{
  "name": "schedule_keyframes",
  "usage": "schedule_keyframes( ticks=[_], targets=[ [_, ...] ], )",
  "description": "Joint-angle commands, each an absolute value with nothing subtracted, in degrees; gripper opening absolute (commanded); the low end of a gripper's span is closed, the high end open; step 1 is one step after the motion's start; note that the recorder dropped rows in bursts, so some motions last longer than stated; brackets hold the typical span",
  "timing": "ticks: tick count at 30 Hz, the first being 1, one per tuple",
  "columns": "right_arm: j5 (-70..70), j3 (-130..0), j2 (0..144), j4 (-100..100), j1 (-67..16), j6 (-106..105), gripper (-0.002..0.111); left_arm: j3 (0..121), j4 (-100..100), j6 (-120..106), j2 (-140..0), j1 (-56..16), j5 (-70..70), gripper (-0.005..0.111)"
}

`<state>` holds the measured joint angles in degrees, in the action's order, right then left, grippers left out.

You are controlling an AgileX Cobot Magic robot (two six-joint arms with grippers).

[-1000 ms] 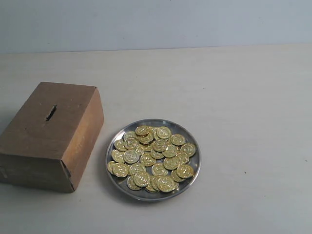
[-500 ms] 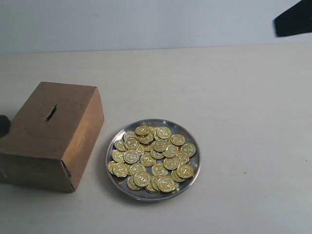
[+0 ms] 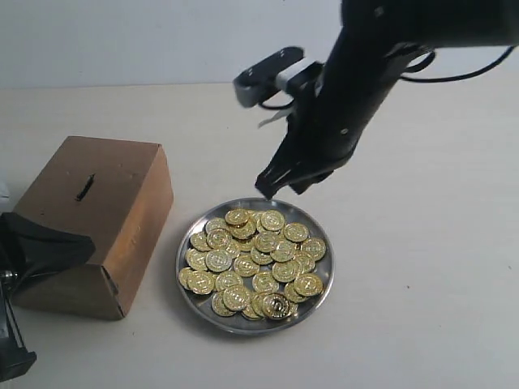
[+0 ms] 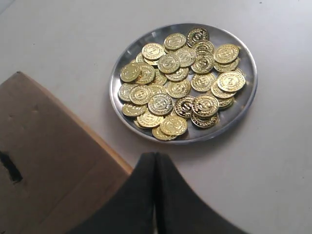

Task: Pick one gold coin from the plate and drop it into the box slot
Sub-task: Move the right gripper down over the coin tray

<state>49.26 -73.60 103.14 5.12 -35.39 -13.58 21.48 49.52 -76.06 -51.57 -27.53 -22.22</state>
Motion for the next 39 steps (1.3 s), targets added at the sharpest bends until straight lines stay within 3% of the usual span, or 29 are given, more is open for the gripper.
schedule_keyframes(
  ticks=[1, 6, 13, 39],
  targets=[
    [48.1, -78.0, 111.6, -2.1, -39.2, -8.5, 0.003, 22.0, 50.2, -76.2, -52.0, -28.0, -20.8, 0.0],
    [48.3, -82.4, 117.2, -5.1, -42.3, -6.9, 0.024, 22.0, 50.3, -76.2, -52.0, -28.0, -20.8, 0.0],
    [51.6, -86.1, 121.0, -4.8, -43.6, -6.9, 0.065, 22.0, 50.3, -76.2, -52.0, -28.0, -20.6, 0.0],
    [53.2, -86.1, 124.9, -5.0, -43.6, -2.7, 0.056, 22.1, 50.5, -76.2, -51.9, -28.0, -20.3, 0.0]
  ],
)
